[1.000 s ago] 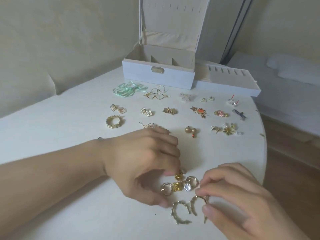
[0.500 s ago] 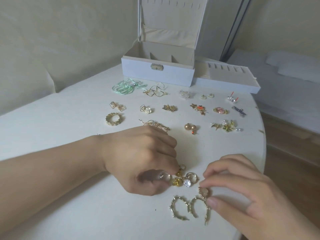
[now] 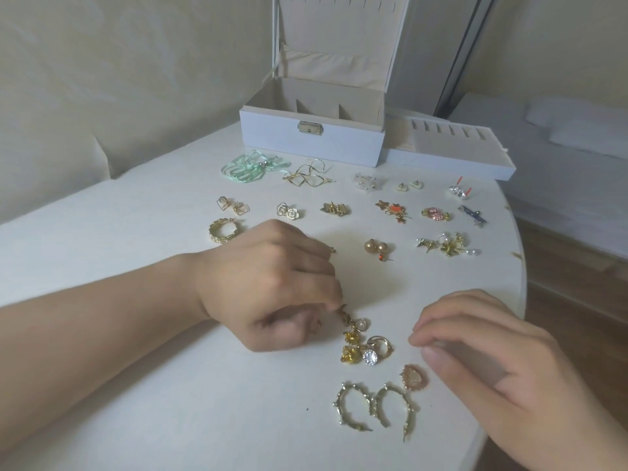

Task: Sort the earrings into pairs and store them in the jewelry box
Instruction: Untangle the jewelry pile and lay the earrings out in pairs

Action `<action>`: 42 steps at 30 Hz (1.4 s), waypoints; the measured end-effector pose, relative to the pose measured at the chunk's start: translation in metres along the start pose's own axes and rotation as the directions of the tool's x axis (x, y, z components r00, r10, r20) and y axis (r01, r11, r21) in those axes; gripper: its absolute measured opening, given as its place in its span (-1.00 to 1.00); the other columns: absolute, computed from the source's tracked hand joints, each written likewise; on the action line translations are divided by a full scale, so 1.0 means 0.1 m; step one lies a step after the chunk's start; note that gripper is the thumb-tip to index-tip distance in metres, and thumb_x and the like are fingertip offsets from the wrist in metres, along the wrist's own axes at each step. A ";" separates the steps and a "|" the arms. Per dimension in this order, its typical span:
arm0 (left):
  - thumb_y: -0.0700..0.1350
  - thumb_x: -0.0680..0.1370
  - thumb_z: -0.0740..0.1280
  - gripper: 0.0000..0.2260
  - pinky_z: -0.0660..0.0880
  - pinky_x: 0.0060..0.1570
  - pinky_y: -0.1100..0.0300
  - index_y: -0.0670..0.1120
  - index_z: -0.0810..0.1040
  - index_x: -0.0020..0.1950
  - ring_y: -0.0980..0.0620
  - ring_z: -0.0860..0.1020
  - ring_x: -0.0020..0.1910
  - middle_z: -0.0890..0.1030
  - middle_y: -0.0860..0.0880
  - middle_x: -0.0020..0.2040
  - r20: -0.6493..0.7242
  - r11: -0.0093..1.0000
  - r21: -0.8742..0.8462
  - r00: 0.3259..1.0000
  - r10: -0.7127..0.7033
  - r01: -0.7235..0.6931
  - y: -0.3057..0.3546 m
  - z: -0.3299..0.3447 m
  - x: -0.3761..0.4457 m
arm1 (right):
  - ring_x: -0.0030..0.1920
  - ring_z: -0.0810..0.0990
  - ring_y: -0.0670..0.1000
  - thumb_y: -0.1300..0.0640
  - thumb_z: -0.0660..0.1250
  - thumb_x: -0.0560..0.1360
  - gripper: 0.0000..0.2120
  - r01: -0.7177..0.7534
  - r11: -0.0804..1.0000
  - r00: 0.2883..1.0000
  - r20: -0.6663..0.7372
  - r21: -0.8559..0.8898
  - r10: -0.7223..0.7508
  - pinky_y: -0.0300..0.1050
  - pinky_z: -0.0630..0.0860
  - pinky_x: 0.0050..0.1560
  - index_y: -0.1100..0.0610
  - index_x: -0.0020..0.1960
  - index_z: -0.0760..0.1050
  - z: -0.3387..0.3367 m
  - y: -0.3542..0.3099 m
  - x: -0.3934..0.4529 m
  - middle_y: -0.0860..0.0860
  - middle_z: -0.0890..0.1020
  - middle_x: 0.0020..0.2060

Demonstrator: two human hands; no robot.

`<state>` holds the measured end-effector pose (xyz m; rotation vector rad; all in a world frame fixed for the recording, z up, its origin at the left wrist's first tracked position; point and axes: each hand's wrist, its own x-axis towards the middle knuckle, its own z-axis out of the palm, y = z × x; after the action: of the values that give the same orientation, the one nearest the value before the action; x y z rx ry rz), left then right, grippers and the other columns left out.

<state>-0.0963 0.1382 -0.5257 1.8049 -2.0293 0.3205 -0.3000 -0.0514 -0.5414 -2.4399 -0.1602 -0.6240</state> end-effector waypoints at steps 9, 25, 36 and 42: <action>-0.09 0.51 0.23 -0.77 0.29 -0.46 0.07 -0.12 0.67 -0.07 -0.11 0.37 -0.36 0.52 -0.05 -0.32 0.084 0.973 0.142 0.981 0.173 -0.184 0.04 -0.01 0.07 | 0.19 0.46 -0.05 -0.01 0.19 0.58 -0.74 0.066 0.990 0.954 0.299 -0.123 -0.026 -0.24 0.39 0.09 -0.21 0.16 0.57 0.00 0.07 0.22 -0.27 0.48 0.05; -0.10 0.45 0.30 -0.79 0.27 -0.44 0.10 -0.13 0.67 -0.03 -0.10 0.33 -0.35 0.50 -0.05 -0.32 0.100 0.973 0.046 0.971 0.219 -0.224 -0.01 -0.01 0.06 | 0.21 0.46 -0.04 -0.05 0.32 0.51 -0.88 0.060 0.996 0.952 0.303 -0.070 -0.036 -0.23 0.37 0.14 -0.18 -0.02 0.62 -0.11 0.12 0.14 -0.23 0.49 0.09; -0.23 0.34 0.22 -0.69 0.23 -0.41 0.14 -0.17 0.60 0.03 -0.08 0.31 -0.32 0.50 -0.06 -0.30 0.066 0.985 0.042 0.984 0.164 -0.167 -0.01 -0.04 0.08 | 0.28 0.41 -0.03 -0.13 0.29 0.51 -0.76 0.038 0.998 0.936 0.351 -0.059 -0.014 -0.26 0.31 0.24 -0.22 0.17 0.56 -0.13 0.18 0.18 -0.24 0.47 0.17; -0.28 0.32 0.15 -0.67 0.25 -0.40 0.18 -0.18 0.59 -0.02 -0.08 0.35 -0.34 0.47 -0.03 -0.33 0.009 0.997 0.037 0.998 0.067 -0.067 -0.03 -0.09 0.08 | 0.32 0.37 -0.02 -0.16 0.27 0.51 -0.82 0.030 0.996 0.924 0.383 -0.079 0.003 -0.25 0.29 0.24 -0.26 0.09 0.54 -0.14 0.17 0.19 -0.26 0.44 0.18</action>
<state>-0.0931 0.1349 -0.5143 1.7650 -2.1060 0.3736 -0.2849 -0.0738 -0.5315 -2.6213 -0.3138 -0.1522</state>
